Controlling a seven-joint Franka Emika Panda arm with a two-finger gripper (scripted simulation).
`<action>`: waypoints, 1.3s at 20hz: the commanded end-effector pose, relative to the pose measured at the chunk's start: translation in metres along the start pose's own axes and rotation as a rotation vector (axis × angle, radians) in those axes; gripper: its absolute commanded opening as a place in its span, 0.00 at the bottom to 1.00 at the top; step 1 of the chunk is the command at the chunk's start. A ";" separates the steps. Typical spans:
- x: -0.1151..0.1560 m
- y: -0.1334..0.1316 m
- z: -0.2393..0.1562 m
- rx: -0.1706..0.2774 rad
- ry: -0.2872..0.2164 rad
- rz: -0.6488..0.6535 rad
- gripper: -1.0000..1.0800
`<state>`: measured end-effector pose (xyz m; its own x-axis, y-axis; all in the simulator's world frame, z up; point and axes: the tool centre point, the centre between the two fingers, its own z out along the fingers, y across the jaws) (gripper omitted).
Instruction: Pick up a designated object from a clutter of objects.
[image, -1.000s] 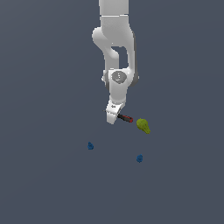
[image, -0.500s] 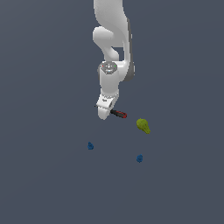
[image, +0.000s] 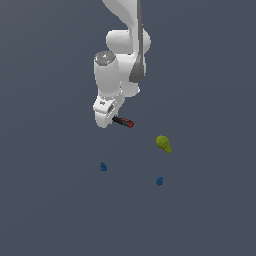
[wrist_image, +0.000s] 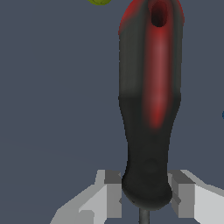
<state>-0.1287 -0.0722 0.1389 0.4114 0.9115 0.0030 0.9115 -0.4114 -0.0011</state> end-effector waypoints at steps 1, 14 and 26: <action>-0.016 0.008 -0.020 0.000 0.002 0.000 0.00; -0.108 0.053 -0.130 0.000 0.001 0.001 0.00; -0.174 0.091 -0.210 -0.001 -0.003 0.002 0.00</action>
<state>-0.1181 -0.2616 0.3406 0.4137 0.9104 0.0008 0.9104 -0.4137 -0.0001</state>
